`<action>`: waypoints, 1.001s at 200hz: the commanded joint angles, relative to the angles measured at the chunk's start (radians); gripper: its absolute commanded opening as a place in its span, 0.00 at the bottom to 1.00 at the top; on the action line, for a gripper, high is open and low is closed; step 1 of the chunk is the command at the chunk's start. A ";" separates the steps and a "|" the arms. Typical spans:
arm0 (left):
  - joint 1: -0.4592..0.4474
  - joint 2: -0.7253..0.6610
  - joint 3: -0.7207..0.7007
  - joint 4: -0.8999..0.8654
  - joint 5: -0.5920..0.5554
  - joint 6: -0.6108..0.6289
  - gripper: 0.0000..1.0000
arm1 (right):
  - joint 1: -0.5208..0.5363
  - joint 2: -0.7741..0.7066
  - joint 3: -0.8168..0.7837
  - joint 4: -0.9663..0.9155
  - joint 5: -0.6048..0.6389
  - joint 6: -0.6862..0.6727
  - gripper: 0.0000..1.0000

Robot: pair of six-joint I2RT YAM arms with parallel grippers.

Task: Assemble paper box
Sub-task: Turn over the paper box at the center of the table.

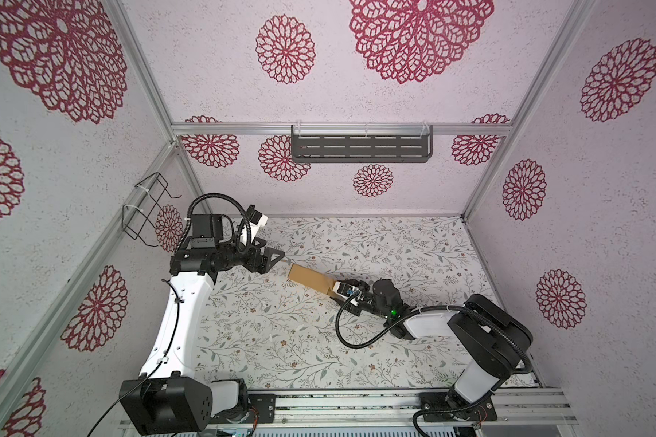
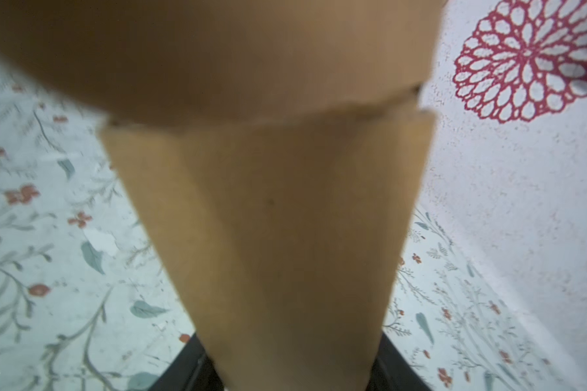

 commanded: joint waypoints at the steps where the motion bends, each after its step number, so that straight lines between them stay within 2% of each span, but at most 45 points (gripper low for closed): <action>1: 0.028 -0.016 -0.051 0.002 0.061 0.007 0.86 | -0.021 0.010 -0.038 0.265 -0.110 0.288 0.53; 30: 0.053 -0.018 -0.103 0.048 0.083 -0.014 0.86 | -0.051 0.082 -0.091 0.449 -0.161 0.458 0.53; 72: 0.074 -0.022 -0.186 0.123 0.143 -0.052 0.86 | -0.050 0.174 -0.109 0.564 -0.172 0.522 0.53; 120: 0.073 -0.011 -0.275 0.202 0.160 -0.057 0.86 | -0.036 0.230 -0.105 0.536 -0.174 0.464 0.55; 178: 0.051 0.041 -0.285 0.231 0.135 -0.044 0.87 | -0.030 0.273 -0.111 0.501 -0.180 0.366 0.57; 200: -0.007 0.093 -0.197 0.117 0.094 0.074 0.87 | -0.031 0.272 -0.108 0.462 -0.194 0.327 0.58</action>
